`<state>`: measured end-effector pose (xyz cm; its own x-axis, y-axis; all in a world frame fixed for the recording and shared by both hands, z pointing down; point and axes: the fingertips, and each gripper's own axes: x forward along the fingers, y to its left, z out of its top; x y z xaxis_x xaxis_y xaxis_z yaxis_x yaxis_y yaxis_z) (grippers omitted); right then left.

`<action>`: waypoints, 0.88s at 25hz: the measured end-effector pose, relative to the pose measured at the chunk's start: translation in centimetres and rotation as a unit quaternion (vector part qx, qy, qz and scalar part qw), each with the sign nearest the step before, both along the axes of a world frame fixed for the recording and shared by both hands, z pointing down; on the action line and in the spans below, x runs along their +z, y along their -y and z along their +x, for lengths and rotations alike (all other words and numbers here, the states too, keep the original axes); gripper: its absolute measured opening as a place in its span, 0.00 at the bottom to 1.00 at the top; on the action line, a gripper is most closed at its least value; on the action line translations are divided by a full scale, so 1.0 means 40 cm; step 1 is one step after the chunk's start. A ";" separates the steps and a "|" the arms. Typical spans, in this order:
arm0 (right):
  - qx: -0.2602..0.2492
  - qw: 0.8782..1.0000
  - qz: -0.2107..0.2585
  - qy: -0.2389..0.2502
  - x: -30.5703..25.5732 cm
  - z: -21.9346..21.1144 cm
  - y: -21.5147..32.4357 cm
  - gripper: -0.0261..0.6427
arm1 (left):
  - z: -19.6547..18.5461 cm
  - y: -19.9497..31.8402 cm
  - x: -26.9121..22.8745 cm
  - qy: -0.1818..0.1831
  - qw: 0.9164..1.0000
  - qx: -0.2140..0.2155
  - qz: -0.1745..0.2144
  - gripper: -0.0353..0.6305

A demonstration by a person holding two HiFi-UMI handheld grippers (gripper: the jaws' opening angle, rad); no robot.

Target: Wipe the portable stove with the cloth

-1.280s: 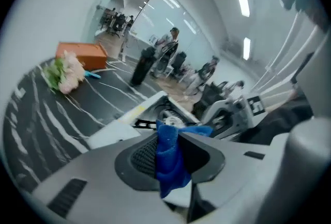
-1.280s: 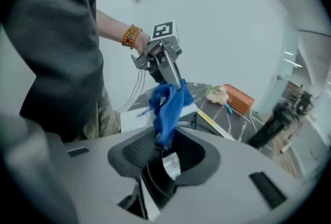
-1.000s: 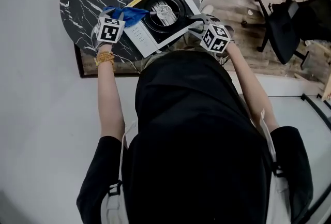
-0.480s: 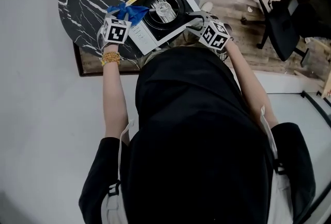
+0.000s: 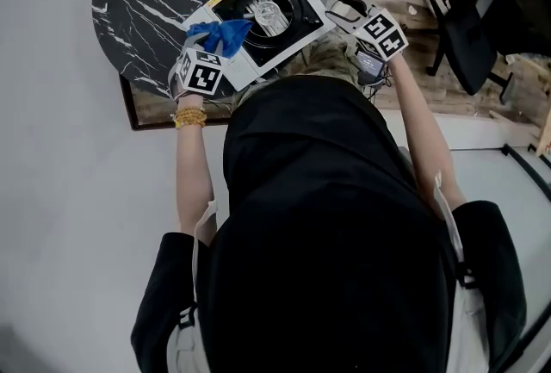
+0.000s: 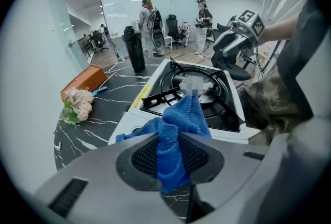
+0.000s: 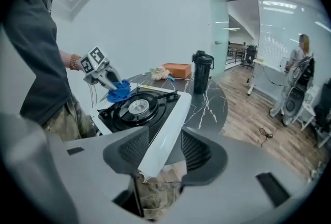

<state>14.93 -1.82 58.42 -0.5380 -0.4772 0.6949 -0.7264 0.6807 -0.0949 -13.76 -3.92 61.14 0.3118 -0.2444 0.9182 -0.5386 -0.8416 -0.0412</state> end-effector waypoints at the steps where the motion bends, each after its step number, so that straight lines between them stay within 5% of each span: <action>1: 0.006 1.000 -0.001 0.001 -0.001 0.006 0.003 0.32 | 0.005 -0.015 0.001 -0.001 1.000 0.006 -0.009 0.18; 11: 0.002 1.000 -0.008 0.000 0.015 -0.016 -0.008 0.32 | 0.057 -0.179 0.010 -0.032 0.989 0.065 -0.126 0.18; 19: 0.001 1.000 -0.007 0.006 0.012 -0.025 0.011 0.32 | 0.077 -0.248 0.016 -0.059 0.965 0.118 -0.229 0.18; 22: -0.001 1.000 -0.005 0.005 0.005 -0.025 0.010 0.32 | 0.055 -0.164 -0.019 -0.064 0.974 0.079 -0.204 0.19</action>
